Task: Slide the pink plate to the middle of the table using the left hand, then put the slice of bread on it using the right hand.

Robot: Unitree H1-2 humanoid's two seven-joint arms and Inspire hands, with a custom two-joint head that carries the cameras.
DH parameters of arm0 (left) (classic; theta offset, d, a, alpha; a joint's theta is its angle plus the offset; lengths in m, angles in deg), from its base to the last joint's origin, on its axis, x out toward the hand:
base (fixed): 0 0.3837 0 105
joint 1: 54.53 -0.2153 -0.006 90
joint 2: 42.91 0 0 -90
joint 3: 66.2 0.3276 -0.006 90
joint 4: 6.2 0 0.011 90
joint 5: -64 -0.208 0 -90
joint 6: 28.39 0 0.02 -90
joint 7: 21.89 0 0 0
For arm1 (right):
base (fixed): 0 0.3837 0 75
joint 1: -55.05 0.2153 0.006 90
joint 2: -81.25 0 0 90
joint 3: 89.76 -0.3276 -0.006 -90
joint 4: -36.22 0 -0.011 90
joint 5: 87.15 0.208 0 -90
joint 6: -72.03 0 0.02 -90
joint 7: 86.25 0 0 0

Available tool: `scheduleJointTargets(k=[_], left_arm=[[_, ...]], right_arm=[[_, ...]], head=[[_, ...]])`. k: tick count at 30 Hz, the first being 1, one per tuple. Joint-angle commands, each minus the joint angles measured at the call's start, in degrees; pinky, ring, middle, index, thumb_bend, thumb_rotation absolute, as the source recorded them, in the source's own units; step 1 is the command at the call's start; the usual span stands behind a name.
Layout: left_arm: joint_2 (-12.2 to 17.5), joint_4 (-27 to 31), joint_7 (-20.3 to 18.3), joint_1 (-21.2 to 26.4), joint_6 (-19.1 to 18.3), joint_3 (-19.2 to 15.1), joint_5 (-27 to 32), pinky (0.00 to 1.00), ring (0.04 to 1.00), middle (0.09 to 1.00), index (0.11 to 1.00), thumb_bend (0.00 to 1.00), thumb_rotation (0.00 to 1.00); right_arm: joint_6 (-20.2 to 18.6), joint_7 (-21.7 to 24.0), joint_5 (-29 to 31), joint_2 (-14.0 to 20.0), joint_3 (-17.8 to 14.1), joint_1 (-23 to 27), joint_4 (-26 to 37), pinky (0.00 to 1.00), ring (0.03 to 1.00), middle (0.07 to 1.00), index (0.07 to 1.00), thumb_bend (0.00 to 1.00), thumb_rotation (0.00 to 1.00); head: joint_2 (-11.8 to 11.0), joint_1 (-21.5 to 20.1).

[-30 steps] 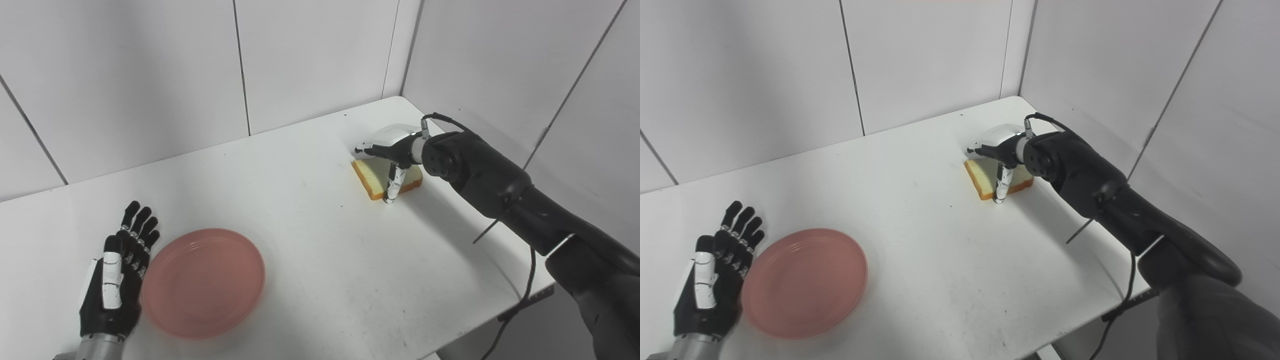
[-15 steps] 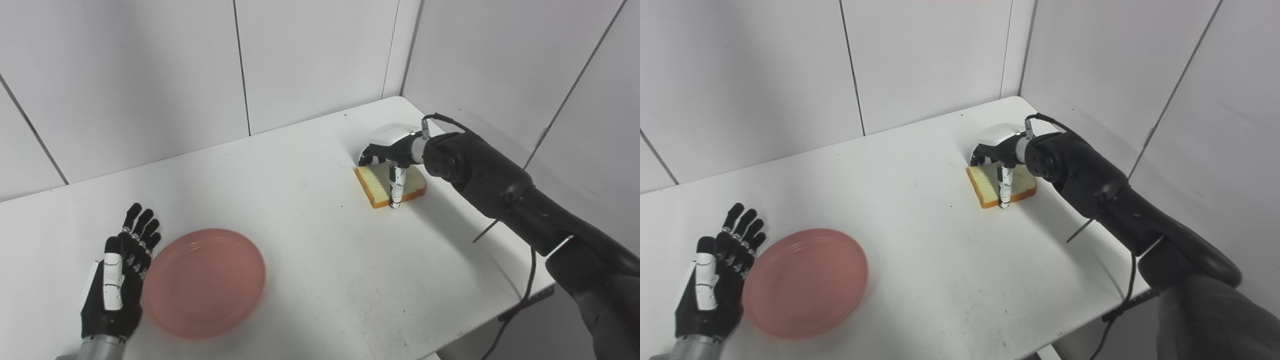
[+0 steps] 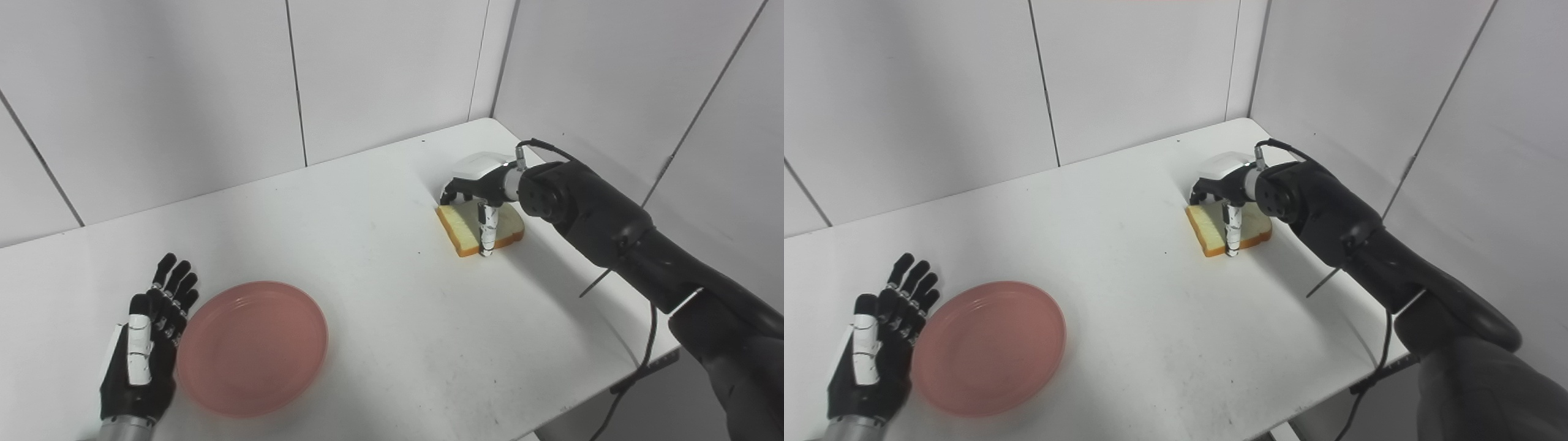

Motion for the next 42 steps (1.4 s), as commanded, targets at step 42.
scheduleJointTargets(k=[42], left_arm=[[-0.45,-3.27,0.04,-4.45,0.01,0.19,0.00,0.99,0.966,0.959,0.936,0.77,0.96]], right_arm=[[0.23,-3.83,5.05,-0.58,-5.99,3.64,8.20,0.32,0.398,0.463,0.503,0.53,0.00]], head=[[-0.19,0.47]])
